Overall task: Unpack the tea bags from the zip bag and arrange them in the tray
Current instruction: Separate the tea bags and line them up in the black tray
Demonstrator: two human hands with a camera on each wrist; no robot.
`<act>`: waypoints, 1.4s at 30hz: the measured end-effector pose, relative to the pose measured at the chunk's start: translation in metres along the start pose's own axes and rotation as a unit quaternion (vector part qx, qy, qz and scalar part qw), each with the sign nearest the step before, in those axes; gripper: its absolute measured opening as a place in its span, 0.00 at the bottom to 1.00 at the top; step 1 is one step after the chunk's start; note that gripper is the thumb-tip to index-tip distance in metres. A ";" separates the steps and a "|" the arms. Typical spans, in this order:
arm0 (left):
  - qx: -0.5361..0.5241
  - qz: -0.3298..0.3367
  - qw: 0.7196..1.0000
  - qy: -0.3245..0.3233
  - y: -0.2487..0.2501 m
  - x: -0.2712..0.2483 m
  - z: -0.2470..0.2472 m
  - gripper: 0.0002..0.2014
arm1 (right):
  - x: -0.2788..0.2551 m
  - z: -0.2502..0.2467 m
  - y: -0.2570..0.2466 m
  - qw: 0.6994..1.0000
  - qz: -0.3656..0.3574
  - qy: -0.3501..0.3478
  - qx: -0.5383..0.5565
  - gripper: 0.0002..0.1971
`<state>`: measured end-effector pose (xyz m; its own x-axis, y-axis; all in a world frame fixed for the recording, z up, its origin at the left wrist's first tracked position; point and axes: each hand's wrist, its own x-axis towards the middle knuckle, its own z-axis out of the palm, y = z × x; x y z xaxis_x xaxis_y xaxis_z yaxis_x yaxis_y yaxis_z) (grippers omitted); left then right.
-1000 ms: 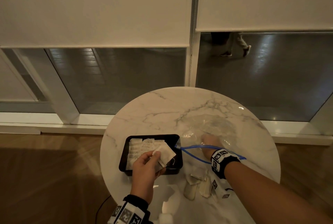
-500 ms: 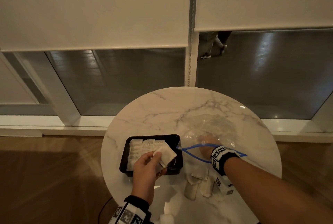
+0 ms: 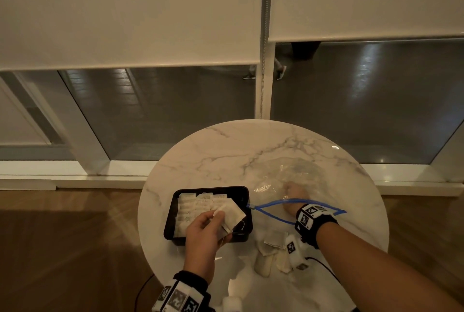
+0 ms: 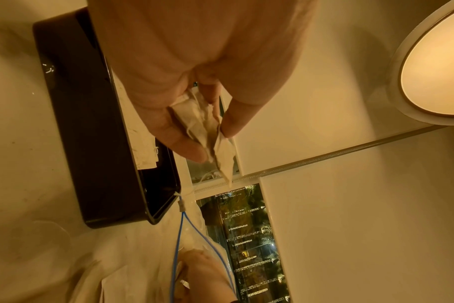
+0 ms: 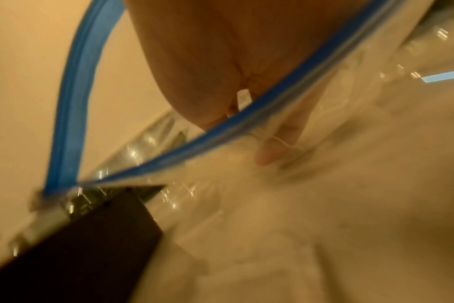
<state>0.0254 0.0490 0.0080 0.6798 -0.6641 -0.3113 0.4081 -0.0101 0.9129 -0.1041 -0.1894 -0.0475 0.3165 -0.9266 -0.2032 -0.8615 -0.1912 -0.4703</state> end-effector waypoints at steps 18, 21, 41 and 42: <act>0.075 -0.049 0.992 -0.093 -0.008 0.031 0.096 0.07 | -0.045 -0.023 -0.006 0.780 0.191 -0.133 0.581 0.08; 0.084 -0.055 0.991 -0.093 -0.011 0.039 0.112 0.07 | -0.048 -0.026 -0.016 0.782 0.178 -0.140 0.581 0.10; 0.140 -0.010 0.987 -0.074 -0.010 0.053 0.125 0.06 | -0.096 -0.079 0.017 0.738 0.133 -0.160 0.642 0.08; 0.146 -0.001 0.986 -0.078 -0.009 0.049 0.119 0.07 | -0.102 -0.080 0.021 0.739 0.135 -0.182 0.635 0.06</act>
<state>-0.0176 -0.0724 0.0164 0.5678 -0.7706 -0.2894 0.2006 -0.2115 0.9566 -0.1865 -0.1253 0.0323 0.4857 -0.6829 -0.5457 0.0810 0.6567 -0.7498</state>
